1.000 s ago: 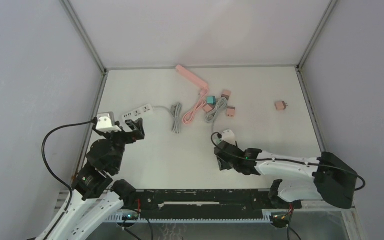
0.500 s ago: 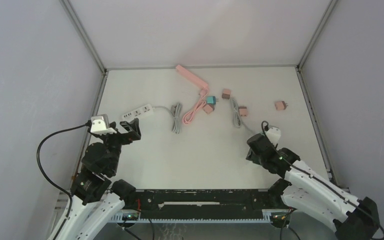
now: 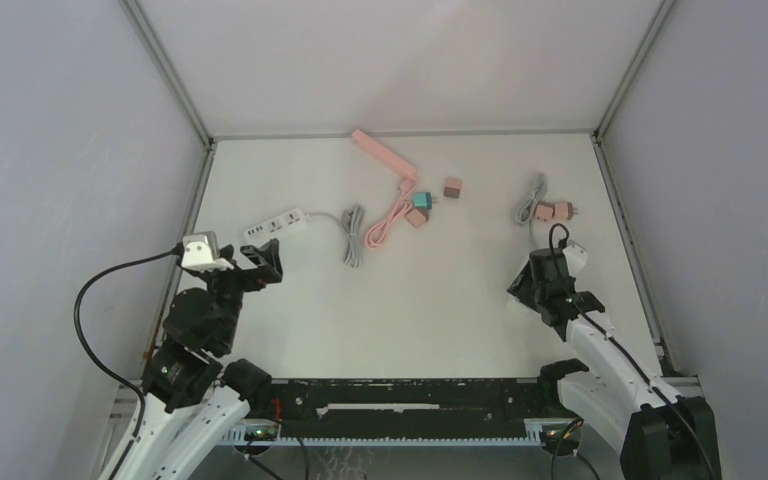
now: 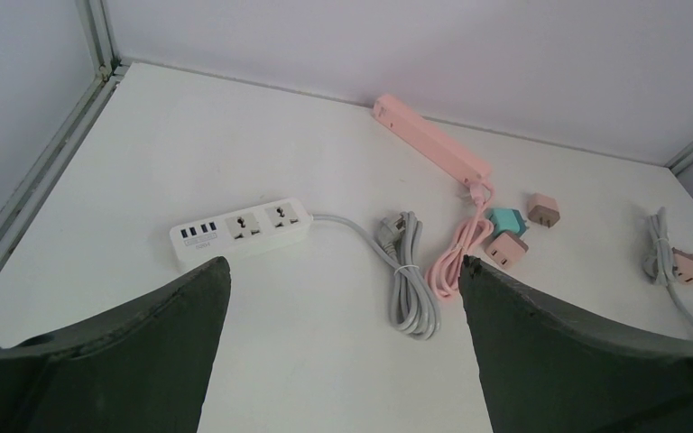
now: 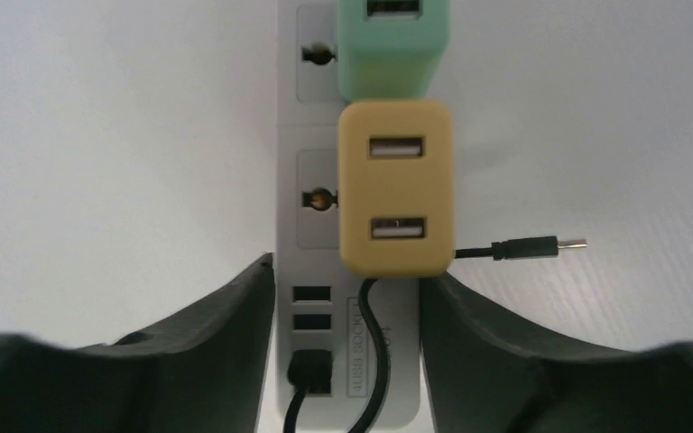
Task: Insert the plug
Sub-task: Move the socket to the center of the board.
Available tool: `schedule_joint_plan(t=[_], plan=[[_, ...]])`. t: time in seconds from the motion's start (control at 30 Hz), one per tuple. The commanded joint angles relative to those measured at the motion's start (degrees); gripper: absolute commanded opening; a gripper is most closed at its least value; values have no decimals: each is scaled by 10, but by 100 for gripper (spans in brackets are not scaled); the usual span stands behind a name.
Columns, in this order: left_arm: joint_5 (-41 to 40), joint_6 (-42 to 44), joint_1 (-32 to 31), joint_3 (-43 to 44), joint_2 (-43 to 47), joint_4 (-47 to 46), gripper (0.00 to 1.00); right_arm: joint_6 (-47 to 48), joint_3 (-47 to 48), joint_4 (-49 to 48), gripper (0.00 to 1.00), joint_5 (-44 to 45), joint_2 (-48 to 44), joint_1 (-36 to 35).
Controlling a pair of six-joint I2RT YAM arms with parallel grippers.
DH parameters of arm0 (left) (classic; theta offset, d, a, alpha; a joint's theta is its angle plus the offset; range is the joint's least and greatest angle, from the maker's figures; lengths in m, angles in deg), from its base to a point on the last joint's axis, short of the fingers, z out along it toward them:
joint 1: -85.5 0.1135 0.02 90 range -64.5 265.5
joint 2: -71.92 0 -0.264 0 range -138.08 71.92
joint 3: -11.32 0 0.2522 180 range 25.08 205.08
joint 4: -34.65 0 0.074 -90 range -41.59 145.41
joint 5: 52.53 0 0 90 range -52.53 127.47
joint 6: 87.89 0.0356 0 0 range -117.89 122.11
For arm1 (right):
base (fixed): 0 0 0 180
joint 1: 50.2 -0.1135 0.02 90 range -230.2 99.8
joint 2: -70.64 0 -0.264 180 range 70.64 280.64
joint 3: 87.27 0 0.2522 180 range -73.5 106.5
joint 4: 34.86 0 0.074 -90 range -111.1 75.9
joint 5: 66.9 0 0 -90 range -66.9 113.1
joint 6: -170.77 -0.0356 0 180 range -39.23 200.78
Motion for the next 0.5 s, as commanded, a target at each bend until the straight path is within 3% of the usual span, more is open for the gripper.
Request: schedule_joint_plan(t=[0.0, 0.07, 0.17, 0.47], plan=[[10, 7, 6, -7, 4, -21, 100, 24, 0, -59, 73, -30, -8, 0], [11, 8, 7, -8, 3, -21, 100, 33, 3, -53, 87, -36, -26, 0], [15, 6, 9, -9, -4, -23, 100, 43, 16, -33, 99, -45, -58, 0], [23, -8, 13, -2, -71, -26, 100, 79, 69, 5, 100, -96, -91, 17]])
